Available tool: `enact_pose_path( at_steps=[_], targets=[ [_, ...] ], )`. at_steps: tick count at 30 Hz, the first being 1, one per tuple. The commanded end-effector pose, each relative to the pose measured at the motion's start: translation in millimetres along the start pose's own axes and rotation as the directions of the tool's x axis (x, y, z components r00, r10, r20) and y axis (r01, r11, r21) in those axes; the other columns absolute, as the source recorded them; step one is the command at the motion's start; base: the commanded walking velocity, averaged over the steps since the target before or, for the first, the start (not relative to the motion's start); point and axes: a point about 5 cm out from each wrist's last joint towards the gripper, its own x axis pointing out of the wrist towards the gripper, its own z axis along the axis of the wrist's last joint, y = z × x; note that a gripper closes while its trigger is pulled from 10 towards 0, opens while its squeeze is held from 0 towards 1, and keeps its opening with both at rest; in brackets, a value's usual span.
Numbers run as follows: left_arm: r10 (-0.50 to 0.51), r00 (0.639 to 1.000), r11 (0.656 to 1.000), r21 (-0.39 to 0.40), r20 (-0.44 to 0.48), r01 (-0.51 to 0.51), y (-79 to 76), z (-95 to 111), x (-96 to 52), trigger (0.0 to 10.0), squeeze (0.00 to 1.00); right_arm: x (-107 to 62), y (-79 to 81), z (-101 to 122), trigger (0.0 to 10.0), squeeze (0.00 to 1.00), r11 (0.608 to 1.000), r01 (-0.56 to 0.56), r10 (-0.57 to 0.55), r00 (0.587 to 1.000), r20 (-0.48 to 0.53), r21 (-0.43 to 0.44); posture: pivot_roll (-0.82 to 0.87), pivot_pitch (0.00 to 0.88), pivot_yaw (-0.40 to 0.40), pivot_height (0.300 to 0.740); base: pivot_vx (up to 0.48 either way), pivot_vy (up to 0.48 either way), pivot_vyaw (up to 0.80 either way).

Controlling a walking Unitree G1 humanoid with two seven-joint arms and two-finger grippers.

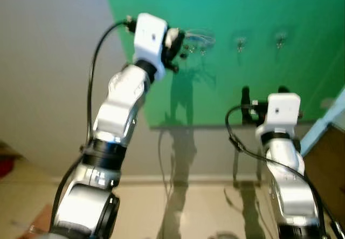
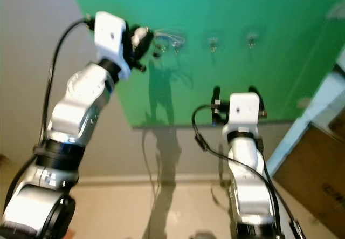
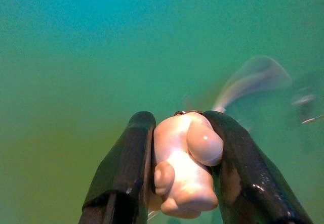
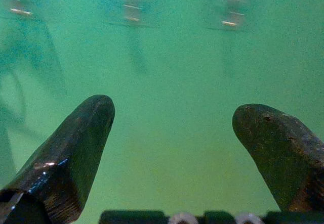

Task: Hang keys on a hook

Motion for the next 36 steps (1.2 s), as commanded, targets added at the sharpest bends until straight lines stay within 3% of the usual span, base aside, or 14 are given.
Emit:
enact_pose_path(
  at_steps=[1, 15, 20, 23, 29, 36],
  targets=[
    [0.01, 0.999, 1.0, -0.013, -0.031, -0.011, 10.8, 1, 1.4, 0.0, 0.0, -0.6, 6.5, 3, 10.0, 0.14, 1.0, -0.021, 0.021, 1.0, 0.012, 0.014, -0.17, 0.0, 0.115, 0.74, 0.0, 0.0, 0.0],
    [-0.031, 0.998, 0.999, -0.022, -0.057, 0.03, 19.4, 14, 10.4, 0.0, 0.0, -0.6, 8.9, 2, 10.0, 0.15, 1.0, -0.021, 0.021, 1.0, 0.011, 0.021, -0.16, 0.0, 0.126, 0.74, 0.0, 0.0, 0.0],
    [-0.021, 0.993, 1.0, -0.023, -0.118, 0.019, 24.7, 2, 13.9, 0.0, 0.0, -1.9, 10.7, 3, 10.0, 0.14, 1.0, -0.02, 0.02, 1.0, 0.011, 0.023, -0.17, 0.007, 0.136, 0.74, 0.0, 0.0, 0.0],
    [0.034, 0.991, 0.998, -0.047, -0.133, -0.04, 31.3, -11, 12.7, 0.0, 0.0, -5.4, 9.6, 4, 10.0, 0.14, 1.0, -0.021, 0.021, 1.0, 0.011, 0.018, -0.17, 0.022, 0.137, 0.74, 0.0, 0.0, 0.0],
    [0.011, 0.989, 0.998, -0.052, -0.146, -0.019, 26.1, -18, 13.0, 0.0, 0.0, -15.6, 5.8, 1, 10.0, 0.14, 1.0, -0.007, 0.007, 1.0, -0.01, 0.009, -0.18, 0.064, 0.164, 0.74, 0.0, 0.0, 0.0],
    [-0.011, 0.987, 1.0, -0.031, -0.161, 0.006, 29.8, -22, 16.5, 0.0, 0.0, -19.6, 12.0, 0, 10.0, 0.14, 1.0, 0.01, -0.01, 1.0, -0.019, 0.028, -0.18, 0.072, 0.207, 0.74, 0.0, 0.0, 0.0]
  ],
)
